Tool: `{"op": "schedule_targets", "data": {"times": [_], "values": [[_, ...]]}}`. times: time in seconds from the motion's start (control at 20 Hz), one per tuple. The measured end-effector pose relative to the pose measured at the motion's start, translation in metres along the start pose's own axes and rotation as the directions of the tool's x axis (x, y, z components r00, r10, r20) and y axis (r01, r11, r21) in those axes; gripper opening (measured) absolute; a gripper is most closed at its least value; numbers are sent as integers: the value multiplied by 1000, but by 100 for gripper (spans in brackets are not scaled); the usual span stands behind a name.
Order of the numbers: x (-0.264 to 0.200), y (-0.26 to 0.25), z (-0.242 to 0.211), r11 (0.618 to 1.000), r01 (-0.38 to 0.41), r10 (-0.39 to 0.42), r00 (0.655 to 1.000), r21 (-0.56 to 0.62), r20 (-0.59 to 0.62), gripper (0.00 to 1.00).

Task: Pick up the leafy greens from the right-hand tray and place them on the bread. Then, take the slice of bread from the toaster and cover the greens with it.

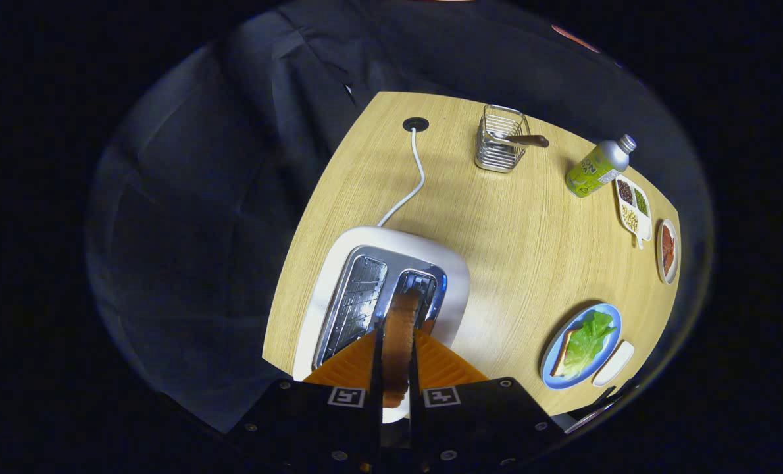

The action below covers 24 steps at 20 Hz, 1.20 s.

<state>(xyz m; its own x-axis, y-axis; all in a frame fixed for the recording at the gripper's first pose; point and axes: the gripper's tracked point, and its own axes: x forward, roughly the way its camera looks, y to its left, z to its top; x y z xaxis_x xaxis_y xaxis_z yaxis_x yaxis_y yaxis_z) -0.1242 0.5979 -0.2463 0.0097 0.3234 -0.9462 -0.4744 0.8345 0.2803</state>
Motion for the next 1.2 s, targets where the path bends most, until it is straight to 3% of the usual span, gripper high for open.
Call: {"op": "schedule_targets", "data": {"times": [0.45,0.85,1.2], "values": [[-93,-19,6,975,-213,199,961,56,192,13],[-140,-105,-8,965,-232,184,932,125,312,13],[-135,-178,-39,948,-244,172,933,205,315,13]]}}
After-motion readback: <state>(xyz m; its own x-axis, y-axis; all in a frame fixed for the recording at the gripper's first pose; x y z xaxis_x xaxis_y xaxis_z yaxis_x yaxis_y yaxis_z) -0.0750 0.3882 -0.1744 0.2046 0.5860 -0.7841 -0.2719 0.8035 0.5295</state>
